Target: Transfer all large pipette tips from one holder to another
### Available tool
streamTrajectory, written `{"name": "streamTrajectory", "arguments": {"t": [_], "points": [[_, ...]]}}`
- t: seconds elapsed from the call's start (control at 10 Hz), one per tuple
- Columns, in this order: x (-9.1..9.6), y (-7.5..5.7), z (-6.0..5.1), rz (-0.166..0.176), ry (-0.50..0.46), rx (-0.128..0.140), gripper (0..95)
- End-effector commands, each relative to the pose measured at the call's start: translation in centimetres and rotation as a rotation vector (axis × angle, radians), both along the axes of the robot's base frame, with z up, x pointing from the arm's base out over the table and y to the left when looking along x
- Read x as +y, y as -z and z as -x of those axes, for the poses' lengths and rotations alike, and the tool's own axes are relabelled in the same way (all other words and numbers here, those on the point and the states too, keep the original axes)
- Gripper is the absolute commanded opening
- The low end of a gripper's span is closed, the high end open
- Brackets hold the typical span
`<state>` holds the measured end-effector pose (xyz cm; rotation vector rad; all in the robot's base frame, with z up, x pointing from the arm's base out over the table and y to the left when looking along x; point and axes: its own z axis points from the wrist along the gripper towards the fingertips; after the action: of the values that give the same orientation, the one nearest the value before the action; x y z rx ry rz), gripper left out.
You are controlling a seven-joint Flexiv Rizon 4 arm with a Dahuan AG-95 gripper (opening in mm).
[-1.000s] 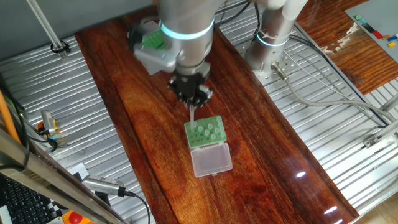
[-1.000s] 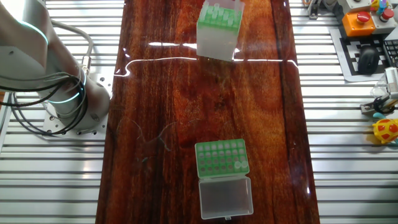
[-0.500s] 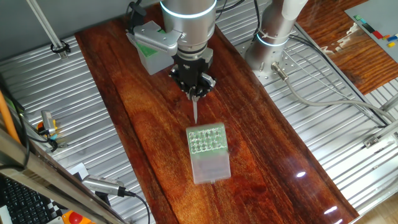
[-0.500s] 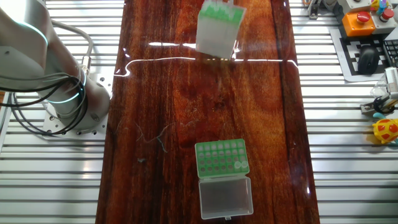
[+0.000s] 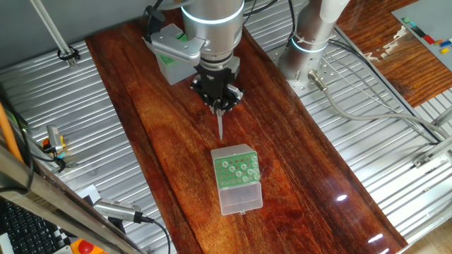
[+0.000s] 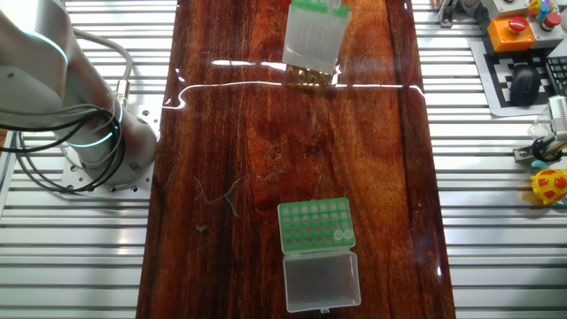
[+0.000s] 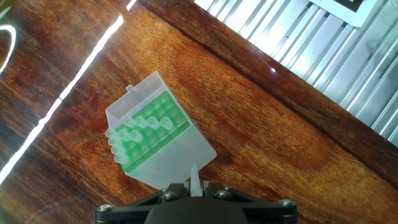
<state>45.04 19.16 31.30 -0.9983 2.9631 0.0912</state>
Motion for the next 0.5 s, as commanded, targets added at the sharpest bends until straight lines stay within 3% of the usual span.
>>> {"name": "streamTrajectory", "arguments": {"t": [0.1,0.5], "points": [[-0.02,0.06,0.07,0.001,-0.003,0.001,0.0],[0.03,0.06,0.05,0.004,-0.01,0.006,0.0]]}}
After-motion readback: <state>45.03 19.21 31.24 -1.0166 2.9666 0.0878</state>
